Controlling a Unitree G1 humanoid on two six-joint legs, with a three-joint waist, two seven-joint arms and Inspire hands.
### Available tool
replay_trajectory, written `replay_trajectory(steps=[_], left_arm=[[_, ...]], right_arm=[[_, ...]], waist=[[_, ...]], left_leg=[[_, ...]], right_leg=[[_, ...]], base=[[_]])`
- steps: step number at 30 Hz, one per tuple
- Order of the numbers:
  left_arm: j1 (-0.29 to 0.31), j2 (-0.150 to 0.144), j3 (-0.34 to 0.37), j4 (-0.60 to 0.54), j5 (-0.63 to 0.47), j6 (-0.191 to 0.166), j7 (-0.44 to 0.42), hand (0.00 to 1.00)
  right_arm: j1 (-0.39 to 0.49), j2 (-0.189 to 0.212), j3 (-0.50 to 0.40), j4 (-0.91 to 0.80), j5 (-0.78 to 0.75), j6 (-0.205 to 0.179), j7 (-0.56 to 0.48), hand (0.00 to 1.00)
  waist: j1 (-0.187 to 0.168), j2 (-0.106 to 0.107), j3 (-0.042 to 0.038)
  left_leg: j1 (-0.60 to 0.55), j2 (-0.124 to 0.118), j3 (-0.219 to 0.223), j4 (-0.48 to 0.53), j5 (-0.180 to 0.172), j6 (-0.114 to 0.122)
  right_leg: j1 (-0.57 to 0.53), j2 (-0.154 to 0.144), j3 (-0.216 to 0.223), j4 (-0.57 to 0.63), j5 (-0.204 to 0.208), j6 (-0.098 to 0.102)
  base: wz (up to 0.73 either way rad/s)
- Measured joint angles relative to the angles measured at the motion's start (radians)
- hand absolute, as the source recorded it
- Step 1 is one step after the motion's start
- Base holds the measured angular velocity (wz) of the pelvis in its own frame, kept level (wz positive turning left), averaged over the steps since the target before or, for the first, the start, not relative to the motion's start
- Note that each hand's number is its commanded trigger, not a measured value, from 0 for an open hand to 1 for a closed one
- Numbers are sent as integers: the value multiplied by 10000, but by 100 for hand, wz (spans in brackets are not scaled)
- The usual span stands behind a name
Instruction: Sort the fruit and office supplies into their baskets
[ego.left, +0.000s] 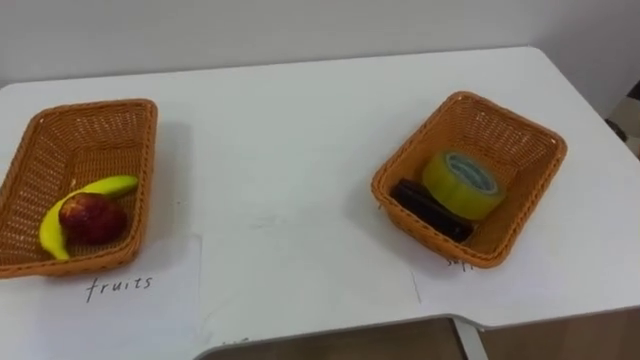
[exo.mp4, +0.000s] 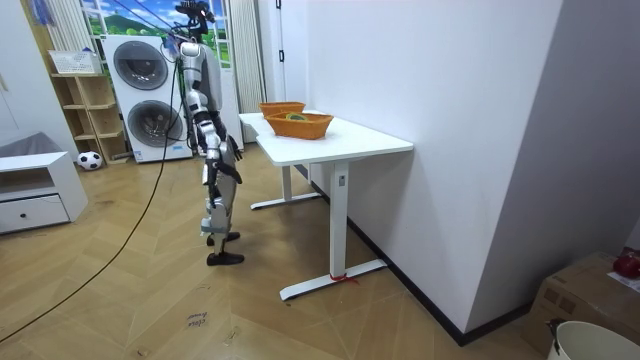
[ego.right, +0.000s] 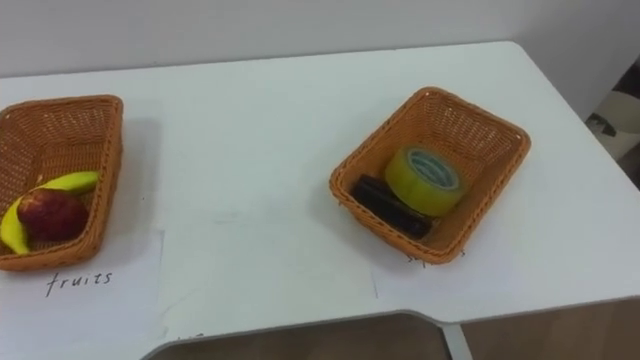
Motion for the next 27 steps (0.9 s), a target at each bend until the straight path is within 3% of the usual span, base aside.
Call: replay_trajectory(steps=[6, 14, 19, 27], left_arm=[[-131, -54, -12, 436, -469, -143, -30, 0], [-98, -32, -415, 440, -1341, -197, -60, 0], [-89, 1, -763, 390, -1868, -196, -88, 0], [-181, 46, -963, 305, -1817, -273, -227, 0]], right_arm=[[-57, 137, 688, 664, -604, 161, 1079, 0], [-159, 131, 2485, 1227, -1444, 561, 2963, 0], [-187, 167, 2949, 1283, -2265, 865, 3653, 0], [-304, 171, 3617, 1302, -3504, 863, 4375, 0]], waist=[[82, 68, 6], [321, 63, 15], [497, 46, 3], [595, 56, 31]], left_leg=[[44, 4, -7, 10, -39, 3], [142, -6, -42, 10, -109, 8], [149, -27, -96, 19, -110, 8], [64, -32, -180, 22, -131, 4]], right_leg=[[76, -1, -36, 10, -22, 5], [185, -6, -66, 20, -92, 18], [201, -28, -169, -37, -91, 22], [184, -25, -246, -149, -86, 28]], base=[[0], [1], [3], [2]])
